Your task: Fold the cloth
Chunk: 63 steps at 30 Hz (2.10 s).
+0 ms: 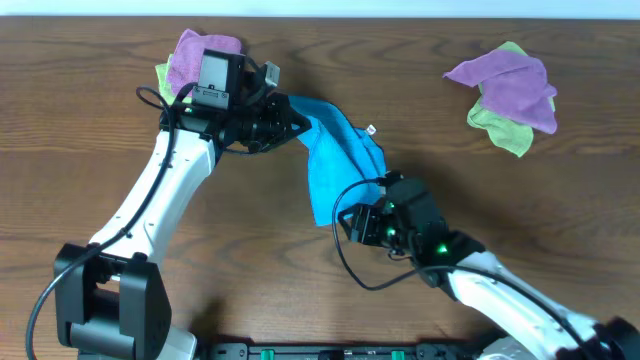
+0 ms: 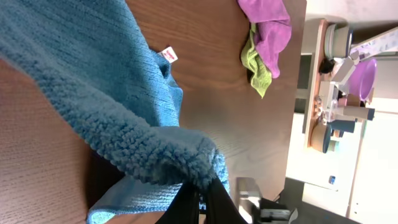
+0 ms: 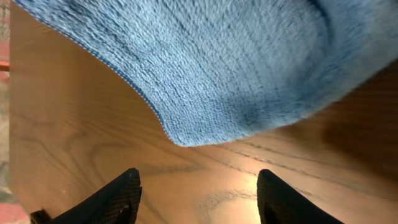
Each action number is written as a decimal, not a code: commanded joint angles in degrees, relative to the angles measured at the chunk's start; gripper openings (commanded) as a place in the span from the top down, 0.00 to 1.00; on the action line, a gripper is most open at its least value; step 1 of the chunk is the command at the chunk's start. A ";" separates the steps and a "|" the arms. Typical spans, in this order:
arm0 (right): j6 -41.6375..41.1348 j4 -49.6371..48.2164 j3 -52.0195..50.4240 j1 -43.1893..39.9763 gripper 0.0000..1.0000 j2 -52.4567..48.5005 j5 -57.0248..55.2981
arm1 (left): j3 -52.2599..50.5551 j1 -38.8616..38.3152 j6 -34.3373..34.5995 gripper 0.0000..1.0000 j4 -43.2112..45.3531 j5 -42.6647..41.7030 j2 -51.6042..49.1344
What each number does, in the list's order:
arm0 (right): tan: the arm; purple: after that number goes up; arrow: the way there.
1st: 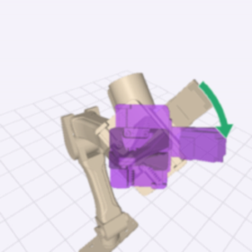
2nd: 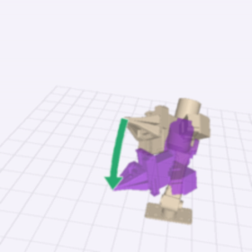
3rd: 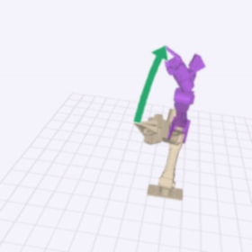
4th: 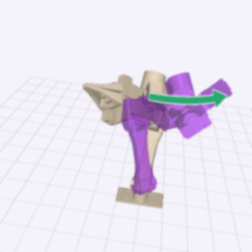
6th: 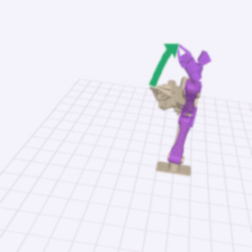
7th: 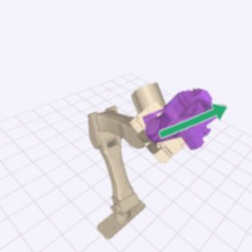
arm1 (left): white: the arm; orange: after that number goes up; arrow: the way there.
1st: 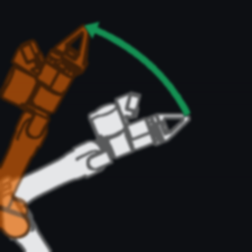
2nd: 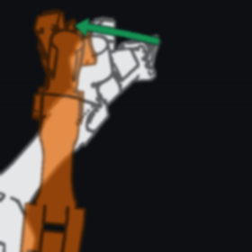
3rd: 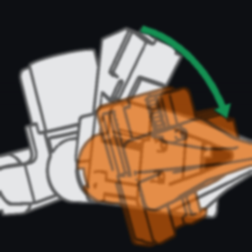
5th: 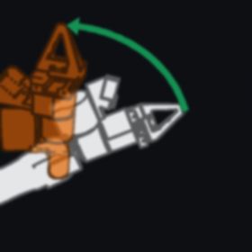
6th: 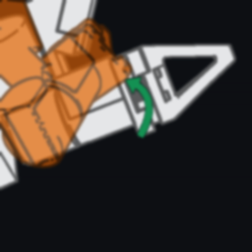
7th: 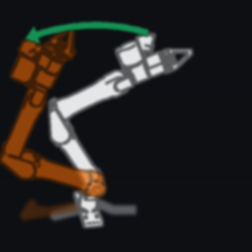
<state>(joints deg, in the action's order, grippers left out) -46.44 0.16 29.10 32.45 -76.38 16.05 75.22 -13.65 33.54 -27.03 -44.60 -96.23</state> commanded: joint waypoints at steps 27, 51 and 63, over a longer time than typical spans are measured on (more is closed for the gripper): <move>-8.46 -10.75 -0.20 3.39 0.40 -13.09 -1.99 | 1.09 0.24 -1.25 0.94 -1.18 -3.28 0.04; -5.73 -18.53 -0.17 3.41 0.99 -19.61 -3.78 | 1.09 0.37 -2.32 0.94 -1.88 -3.45 0.04; -1.44 -1.97 -0.17 2.64 0.99 -3.13 -10.25 | 1.09 6.86 -6.45 0.94 -6.73 -6.47 0.52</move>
<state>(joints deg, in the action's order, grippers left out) -49.82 -4.12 29.19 35.53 -82.32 9.72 75.24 -8.01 30.13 -32.64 -49.06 -96.23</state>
